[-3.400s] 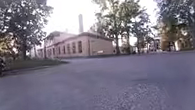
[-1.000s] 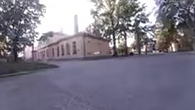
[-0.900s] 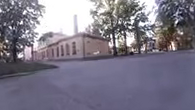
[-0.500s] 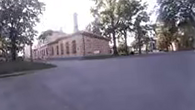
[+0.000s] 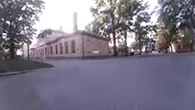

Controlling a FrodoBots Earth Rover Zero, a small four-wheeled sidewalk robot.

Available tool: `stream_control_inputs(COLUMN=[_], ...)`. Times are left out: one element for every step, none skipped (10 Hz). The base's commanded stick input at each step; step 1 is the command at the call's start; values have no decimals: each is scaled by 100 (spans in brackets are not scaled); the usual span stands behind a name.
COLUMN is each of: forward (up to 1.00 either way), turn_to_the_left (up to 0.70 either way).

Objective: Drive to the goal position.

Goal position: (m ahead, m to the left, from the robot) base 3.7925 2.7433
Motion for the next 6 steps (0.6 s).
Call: stream_control_inputs(forward=[70,70,70,70,70,70], turn_to_the_left=[0,0,0,0,0,0])
